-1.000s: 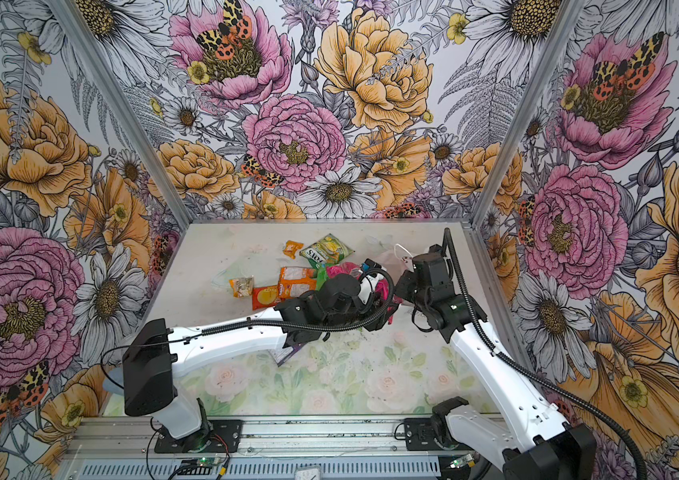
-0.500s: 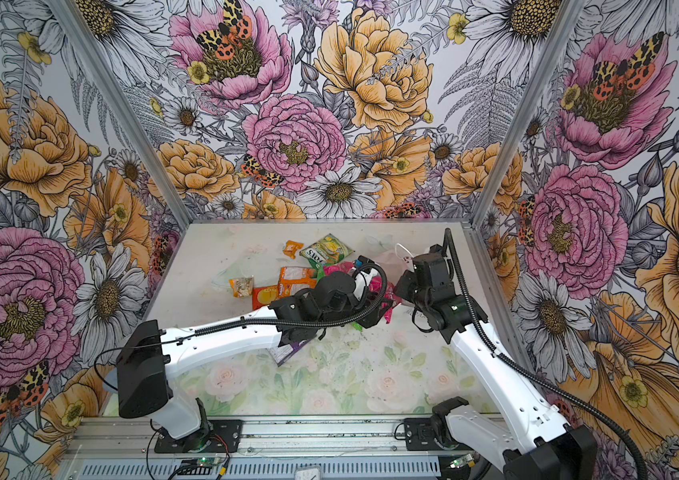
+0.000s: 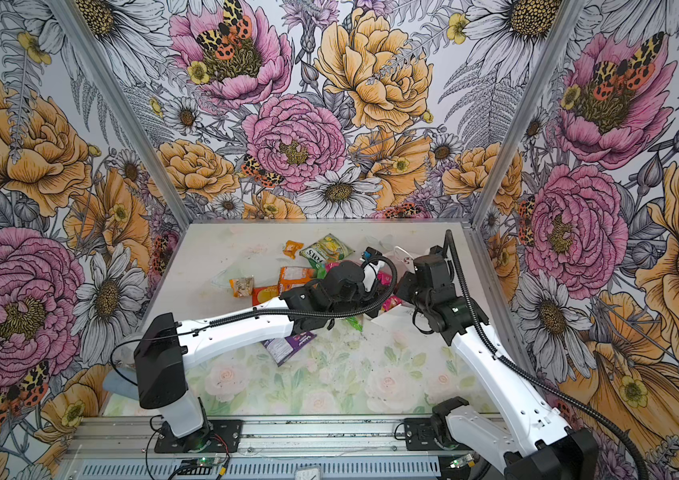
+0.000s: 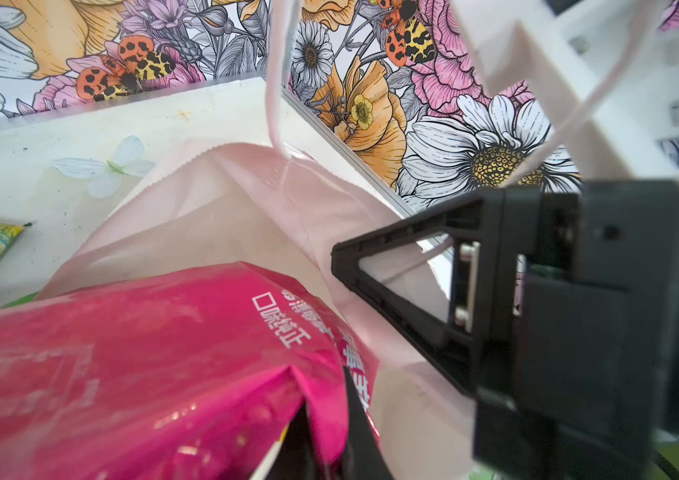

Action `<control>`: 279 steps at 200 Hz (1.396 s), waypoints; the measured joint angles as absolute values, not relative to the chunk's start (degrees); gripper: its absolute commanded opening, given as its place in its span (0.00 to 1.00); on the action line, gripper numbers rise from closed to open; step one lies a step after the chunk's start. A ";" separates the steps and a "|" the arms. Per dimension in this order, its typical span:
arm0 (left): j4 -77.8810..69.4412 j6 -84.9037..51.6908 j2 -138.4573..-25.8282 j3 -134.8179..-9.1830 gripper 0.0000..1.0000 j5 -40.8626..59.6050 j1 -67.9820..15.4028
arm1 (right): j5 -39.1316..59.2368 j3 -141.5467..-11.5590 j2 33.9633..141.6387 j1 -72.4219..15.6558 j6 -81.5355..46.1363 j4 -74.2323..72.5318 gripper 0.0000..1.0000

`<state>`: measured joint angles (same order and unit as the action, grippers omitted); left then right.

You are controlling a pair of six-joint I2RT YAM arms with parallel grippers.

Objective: Place the snacks into the paper bag

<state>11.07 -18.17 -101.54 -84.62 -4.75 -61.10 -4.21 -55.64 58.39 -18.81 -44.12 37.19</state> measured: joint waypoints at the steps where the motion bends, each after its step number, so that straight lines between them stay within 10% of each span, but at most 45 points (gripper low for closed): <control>1: 11.05 -18.06 -101.62 -84.71 0.09 -4.67 -61.08 | -4.21 -55.64 58.35 -18.81 -44.12 37.19 0.00; 161: 9.74 -13.89 -109.80 -88.23 0.13 12.36 -61.19 | 1.58 -53.56 57.45 -13.56 -47.64 35.77 0.00; 279: 15.09 -13.43 -107.26 -85.34 0.57 8.19 -61.98 | 2.15 -53.06 56.18 -13.41 -48.27 33.93 0.00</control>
